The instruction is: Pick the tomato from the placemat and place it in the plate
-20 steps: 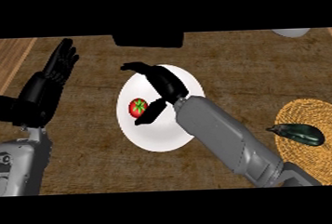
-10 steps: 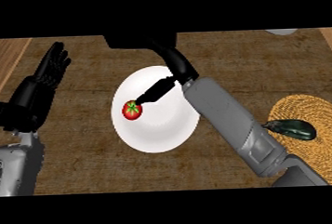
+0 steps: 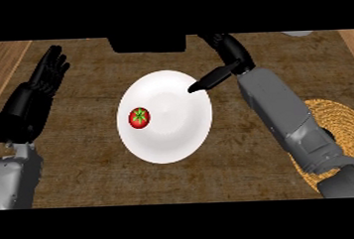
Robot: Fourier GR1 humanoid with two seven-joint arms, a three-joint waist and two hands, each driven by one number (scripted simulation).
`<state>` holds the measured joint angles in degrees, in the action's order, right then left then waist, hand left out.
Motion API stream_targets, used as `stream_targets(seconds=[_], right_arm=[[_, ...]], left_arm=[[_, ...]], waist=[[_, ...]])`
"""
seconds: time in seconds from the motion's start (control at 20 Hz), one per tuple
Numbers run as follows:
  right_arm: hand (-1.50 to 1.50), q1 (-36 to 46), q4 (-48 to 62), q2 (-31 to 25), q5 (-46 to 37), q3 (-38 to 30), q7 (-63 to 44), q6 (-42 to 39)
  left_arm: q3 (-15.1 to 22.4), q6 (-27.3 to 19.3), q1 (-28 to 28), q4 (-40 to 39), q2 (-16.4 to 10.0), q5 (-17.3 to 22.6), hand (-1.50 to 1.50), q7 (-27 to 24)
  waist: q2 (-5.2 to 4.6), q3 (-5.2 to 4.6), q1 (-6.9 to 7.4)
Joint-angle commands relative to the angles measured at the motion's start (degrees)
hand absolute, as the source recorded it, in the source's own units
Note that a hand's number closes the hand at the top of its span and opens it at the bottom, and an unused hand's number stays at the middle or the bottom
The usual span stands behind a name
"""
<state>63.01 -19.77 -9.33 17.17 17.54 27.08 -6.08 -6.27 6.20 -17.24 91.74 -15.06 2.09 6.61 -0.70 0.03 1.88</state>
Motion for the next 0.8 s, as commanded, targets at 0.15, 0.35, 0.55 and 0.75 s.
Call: stream_targets(seconds=[0.15,0.35,0.55,0.75], right_arm=[[-1.50,1.31,6.72,-9.49,-1.89,-2.11,7.26,-11.04],[-1.50,-0.13,10.17,-9.85,-3.60,-2.56,11.80,-11.62],[-1.50,-2.35,11.76,-15.25,-5.19,-1.96,17.42,-17.34],[-1.50,-0.60,13.47,-16.41,-6.51,-2.18,18.43,-13.83]], left_arm=[[-0.18,-0.46,-4.26,-2.62,0.34,-0.28,0.00,0.96],[2.24,-0.84,1.32,2.37,2.06,-1.88,0.00,0.06],[0.83,-0.01,-0.12,1.36,1.27,-0.37,0.00,0.87],[0.55,0.53,0.61,-0.02,1.50,-0.37,0.00,-1.79]], waist=[[-0.38,0.03,0.02],[-0.23,0.06,0.86],[-0.65,0.12,1.35],[-0.77,0.10,1.57]])
